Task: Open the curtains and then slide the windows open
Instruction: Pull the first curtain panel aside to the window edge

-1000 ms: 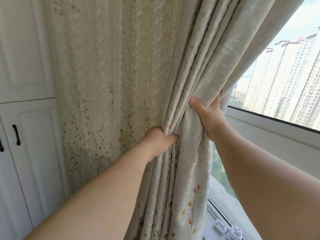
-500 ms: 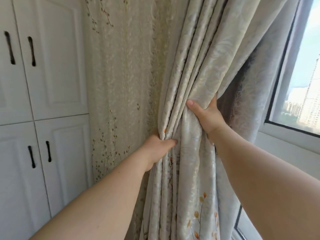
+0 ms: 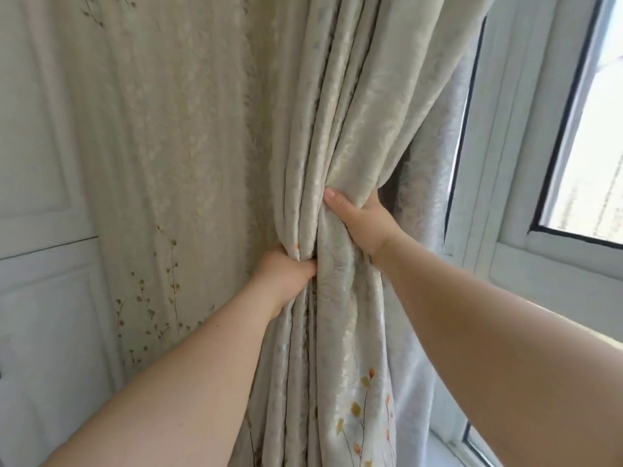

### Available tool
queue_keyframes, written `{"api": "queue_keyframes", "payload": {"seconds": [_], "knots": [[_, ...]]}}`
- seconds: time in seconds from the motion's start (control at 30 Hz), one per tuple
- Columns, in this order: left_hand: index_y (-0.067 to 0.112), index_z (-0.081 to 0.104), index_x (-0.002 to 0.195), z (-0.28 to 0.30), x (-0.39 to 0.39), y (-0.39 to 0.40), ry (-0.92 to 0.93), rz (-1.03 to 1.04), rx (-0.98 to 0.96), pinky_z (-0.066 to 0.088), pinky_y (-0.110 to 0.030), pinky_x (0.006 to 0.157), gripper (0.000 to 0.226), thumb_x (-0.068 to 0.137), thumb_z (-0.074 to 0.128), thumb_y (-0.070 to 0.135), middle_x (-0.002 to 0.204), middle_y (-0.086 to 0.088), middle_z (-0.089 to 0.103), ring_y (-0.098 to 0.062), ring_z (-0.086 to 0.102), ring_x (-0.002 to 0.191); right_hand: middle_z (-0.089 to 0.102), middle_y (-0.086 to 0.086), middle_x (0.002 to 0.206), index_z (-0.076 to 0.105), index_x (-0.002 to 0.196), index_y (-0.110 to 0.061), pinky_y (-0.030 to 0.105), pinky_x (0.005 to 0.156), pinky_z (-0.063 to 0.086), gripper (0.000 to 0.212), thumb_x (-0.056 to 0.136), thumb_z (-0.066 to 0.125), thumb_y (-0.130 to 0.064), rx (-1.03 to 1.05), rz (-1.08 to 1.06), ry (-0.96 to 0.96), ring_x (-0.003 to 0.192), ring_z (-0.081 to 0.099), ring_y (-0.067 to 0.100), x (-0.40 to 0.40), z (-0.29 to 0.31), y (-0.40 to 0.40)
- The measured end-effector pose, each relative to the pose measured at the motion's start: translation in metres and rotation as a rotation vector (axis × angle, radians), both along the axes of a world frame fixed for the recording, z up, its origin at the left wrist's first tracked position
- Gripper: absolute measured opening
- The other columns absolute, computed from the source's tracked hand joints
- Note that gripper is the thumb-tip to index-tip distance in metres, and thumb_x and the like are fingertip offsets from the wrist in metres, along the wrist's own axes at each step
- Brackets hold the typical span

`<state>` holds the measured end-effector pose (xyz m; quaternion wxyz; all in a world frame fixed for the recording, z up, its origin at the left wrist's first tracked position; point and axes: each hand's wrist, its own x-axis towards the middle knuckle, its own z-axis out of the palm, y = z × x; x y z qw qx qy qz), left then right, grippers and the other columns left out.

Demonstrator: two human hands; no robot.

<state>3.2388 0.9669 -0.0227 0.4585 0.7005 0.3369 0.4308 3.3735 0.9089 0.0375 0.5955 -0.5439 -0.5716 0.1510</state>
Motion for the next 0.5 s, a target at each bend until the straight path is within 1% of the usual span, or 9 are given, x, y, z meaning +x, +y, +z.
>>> {"api": "queue_keyframes", "payload": {"seconds": [0.07,0.1,0.13,0.2,0.3,0.37,0.4,0.43,0.5], "knots": [[0.030,0.066,0.086,-0.004,0.010,0.005,0.004,-0.022,0.032,0.048,-0.028,0.077,0.018,0.069,0.072,0.030,0.090,0.009,0.067,-0.011,0.061,0.084,0.049,-0.010,0.129,0.013,0.146,-0.039,0.041,0.100,0.044,0.098,0.068,0.066,-0.068,0.024,-0.232,-0.073,0.108,0.052,0.007,0.003,-0.001,-0.012],[0.032,0.064,0.078,-0.005,0.014,0.006,0.001,-0.037,0.056,0.046,-0.024,0.072,0.011,0.069,0.070,0.029,0.083,0.013,0.065,-0.007,0.059,0.078,0.047,-0.006,0.131,0.012,0.145,-0.039,0.044,0.102,0.041,0.102,0.065,0.065,-0.072,0.050,-0.386,-0.126,0.115,0.049,0.013,0.003,-0.001,-0.018],[0.034,0.061,0.071,-0.005,0.018,0.007,-0.003,-0.040,0.083,0.044,-0.020,0.065,0.011,0.070,0.070,0.027,0.075,0.018,0.061,-0.002,0.056,0.072,0.042,0.000,0.136,0.009,0.145,-0.040,0.047,0.106,0.035,0.107,0.060,0.062,-0.077,0.063,-0.548,-0.183,0.124,0.041,0.020,0.004,-0.001,-0.024],[0.035,0.058,0.062,-0.009,0.026,0.011,-0.027,-0.054,0.128,0.038,-0.015,0.053,0.017,0.069,0.070,0.025,0.064,0.024,0.056,0.006,0.051,0.062,0.027,0.007,0.147,-0.004,0.142,-0.044,0.049,0.112,0.019,0.116,0.052,0.057,-0.085,0.081,-0.830,-0.262,0.137,0.021,0.026,0.004,-0.002,-0.037],[0.037,0.057,0.060,-0.014,0.040,0.011,-0.019,-0.102,0.132,0.036,-0.013,0.047,0.017,0.067,0.072,0.031,0.060,0.024,0.056,0.009,0.050,0.058,0.009,0.013,0.155,-0.017,0.138,-0.049,0.052,0.114,0.007,0.127,0.044,0.059,-0.086,0.046,-1.079,-0.141,0.142,0.010,0.027,0.016,-0.009,-0.058],[0.039,0.058,0.062,-0.017,0.046,0.010,-0.021,-0.138,0.128,0.037,-0.013,0.048,0.015,0.065,0.072,0.035,0.061,0.025,0.057,0.010,0.051,0.059,0.004,0.012,0.157,-0.019,0.138,-0.051,0.053,0.114,0.009,0.132,0.041,0.066,-0.081,0.043,-1.085,-0.014,0.142,0.011,0.027,0.029,-0.015,-0.069],[0.039,0.058,0.062,-0.017,0.048,0.009,-0.012,-0.157,0.128,0.037,-0.012,0.047,0.014,0.064,0.071,0.036,0.060,0.025,0.058,0.010,0.052,0.058,0.003,0.009,0.157,-0.019,0.138,-0.052,0.050,0.113,0.016,0.134,0.041,0.071,-0.076,0.076,-1.040,0.041,0.142,0.013,0.026,0.037,-0.018,-0.073],[0.040,0.058,0.062,-0.018,0.052,0.009,-0.010,-0.171,0.131,0.037,-0.010,0.046,0.013,0.063,0.071,0.038,0.056,0.026,0.058,0.011,0.053,0.055,0.002,0.007,0.157,-0.018,0.139,-0.052,0.044,0.111,0.025,0.136,0.043,0.076,-0.070,0.127,-0.972,0.087,0.142,0.016,0.025,0.046,-0.020,-0.076],[0.039,0.058,0.061,-0.019,0.056,0.009,-0.003,-0.170,0.140,0.036,-0.007,0.042,0.012,0.060,0.070,0.040,0.052,0.028,0.058,0.012,0.054,0.053,0.010,0.000,0.156,-0.014,0.142,-0.050,0.026,0.095,0.042,0.137,0.046,0.083,-0.059,0.211,-0.809,0.149,0.137,0.027,0.022,0.063,-0.023,-0.081]]}}
